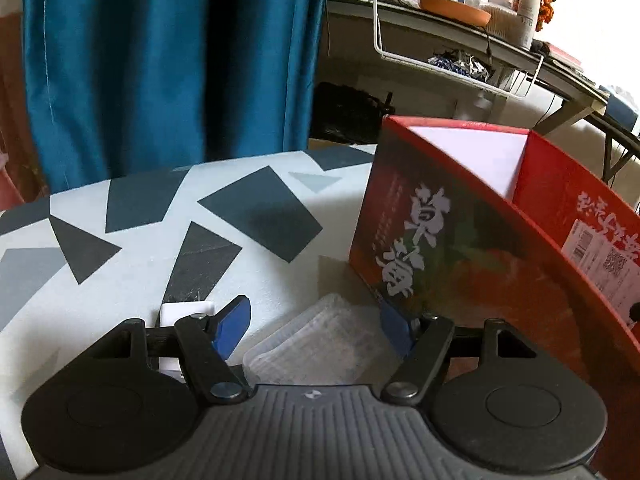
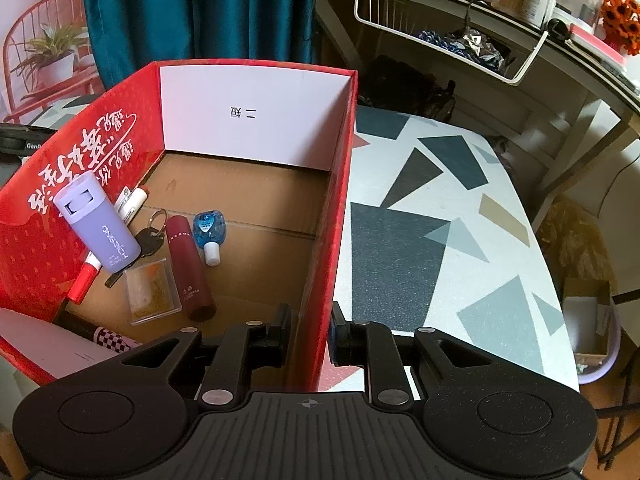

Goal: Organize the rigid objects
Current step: 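Move the left tool down to the clear box of floss picks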

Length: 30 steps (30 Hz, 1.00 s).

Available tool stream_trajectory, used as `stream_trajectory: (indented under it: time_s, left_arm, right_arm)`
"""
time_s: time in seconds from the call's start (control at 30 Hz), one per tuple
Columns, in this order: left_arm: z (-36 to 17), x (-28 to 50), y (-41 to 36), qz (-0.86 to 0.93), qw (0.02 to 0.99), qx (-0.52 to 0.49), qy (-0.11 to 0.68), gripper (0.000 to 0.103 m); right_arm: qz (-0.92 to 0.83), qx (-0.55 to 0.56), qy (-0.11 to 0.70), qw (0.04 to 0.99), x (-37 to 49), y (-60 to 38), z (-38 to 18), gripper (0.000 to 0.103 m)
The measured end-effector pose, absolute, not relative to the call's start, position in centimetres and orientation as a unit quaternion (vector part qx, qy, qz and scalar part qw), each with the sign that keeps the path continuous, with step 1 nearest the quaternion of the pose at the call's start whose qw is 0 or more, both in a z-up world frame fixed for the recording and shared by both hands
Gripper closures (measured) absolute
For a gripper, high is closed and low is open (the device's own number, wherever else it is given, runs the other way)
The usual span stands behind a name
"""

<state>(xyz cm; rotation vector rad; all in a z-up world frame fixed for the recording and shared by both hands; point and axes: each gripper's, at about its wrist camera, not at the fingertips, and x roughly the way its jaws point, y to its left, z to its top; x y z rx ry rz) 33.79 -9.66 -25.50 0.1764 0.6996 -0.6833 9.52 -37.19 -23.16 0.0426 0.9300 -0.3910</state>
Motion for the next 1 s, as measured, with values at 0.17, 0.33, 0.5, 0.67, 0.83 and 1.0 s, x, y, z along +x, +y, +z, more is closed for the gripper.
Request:
stream_trajectory:
  time_s: [0.17,0.33,0.5,0.67,0.83,1.0]
  left_arm:
    - [-26.7,34.6,-8.9,-0.333,0.866,0.06,0.367,0.028]
    - [-27.0,33.8,-8.1,-0.343,0.858,0.061,0.377,0.027]
    - [-27.5,33.4,-8.2,-0.348,0.854,0.071,0.381,0.027]
    - [-27.7,33.4,-8.6,-0.343,0.856,0.078,0.378,0.028]
    - [-28.0,33.2,-9.4,-0.336,0.862,0.092,0.367,0.028]
    - [-28.1,33.1,-10.1,-0.329,0.867,0.104,0.361,0.028]
  right_arm:
    - [-0.188,0.019,0.447,0.874,9.6,-37.1,-23.2,0.084]
    - [-0.188,0.02,0.448,0.874,9.6,-37.2,-23.2,0.083]
    - [-0.188,0.02,0.448,0.874,9.5,-37.2,-23.2,0.083]
    - [-0.187,0.02,0.448,0.874,9.6,-37.2,-23.2,0.082]
    - [-0.187,0.019,0.45,0.873,9.7,-37.1,-23.3,0.082]
    - [-0.187,0.019,0.45,0.873,9.6,-37.1,-23.3,0.082]
